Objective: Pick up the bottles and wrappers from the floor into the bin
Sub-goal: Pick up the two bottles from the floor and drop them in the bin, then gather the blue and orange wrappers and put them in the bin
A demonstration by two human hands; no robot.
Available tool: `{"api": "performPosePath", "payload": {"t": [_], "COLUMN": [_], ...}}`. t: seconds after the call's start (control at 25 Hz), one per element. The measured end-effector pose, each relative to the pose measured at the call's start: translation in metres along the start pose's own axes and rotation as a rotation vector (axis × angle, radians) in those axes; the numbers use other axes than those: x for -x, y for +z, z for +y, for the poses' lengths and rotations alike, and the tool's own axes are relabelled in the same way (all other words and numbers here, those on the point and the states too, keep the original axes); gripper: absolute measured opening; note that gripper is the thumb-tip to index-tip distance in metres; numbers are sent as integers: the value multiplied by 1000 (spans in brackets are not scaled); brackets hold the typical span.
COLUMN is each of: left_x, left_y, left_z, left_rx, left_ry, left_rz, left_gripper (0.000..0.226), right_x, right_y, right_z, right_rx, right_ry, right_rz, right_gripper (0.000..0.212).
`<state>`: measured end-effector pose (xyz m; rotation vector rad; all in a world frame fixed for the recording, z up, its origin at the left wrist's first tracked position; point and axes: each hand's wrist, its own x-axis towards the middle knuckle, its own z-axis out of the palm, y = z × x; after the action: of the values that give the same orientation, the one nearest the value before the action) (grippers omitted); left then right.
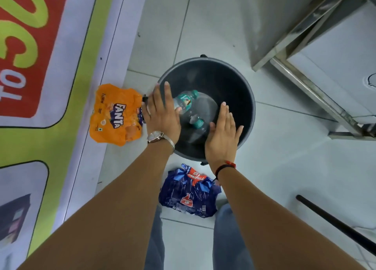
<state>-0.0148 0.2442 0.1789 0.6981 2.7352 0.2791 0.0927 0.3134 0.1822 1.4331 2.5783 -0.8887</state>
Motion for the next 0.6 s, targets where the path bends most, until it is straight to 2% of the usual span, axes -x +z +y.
{"api": "performPosePath", "payload": {"t": [0.16,0.28,0.44,0.6], "left_x": [49,99,144,156], "left_y": [3,19,57,115], "left_z": [-51,-92,-112,-118], "left_rx": [55,16,-111,-167], "left_ry": [-193,-257,-74,223], "left_rz": [79,-16,-416,-583], "left_gripper": [60,61,68,75], "right_x": [47,94,145,158], "right_y": [-1,11,54,112], "right_z": [14,41,82,114], "right_rx": [-48,81,217,311], "right_ry": [-133,-273,-357,-306], "right_rz": [79,10,-154,-302], "right_gripper": [48,46,43,49]}}
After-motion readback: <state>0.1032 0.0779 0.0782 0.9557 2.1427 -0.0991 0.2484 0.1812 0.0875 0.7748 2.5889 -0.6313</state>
